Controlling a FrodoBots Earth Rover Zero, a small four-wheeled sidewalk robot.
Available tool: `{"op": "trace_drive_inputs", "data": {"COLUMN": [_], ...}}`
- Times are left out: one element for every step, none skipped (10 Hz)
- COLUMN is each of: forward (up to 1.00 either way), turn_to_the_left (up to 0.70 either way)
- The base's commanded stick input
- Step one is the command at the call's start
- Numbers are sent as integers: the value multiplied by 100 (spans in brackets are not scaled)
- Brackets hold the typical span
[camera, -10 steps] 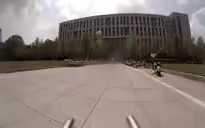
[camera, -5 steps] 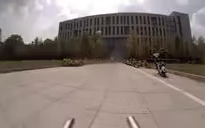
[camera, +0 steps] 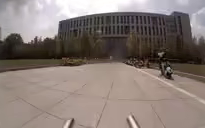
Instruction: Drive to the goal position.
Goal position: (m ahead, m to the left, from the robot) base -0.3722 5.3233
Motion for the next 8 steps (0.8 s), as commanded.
{"op": "trace_drive_inputs", "data": {"forward": [70, 70, 70, 70, 70, 70, 70, 70], "turn_to_the_left": [6, 30, 10, 2, 2, 2, 2, 2]}}
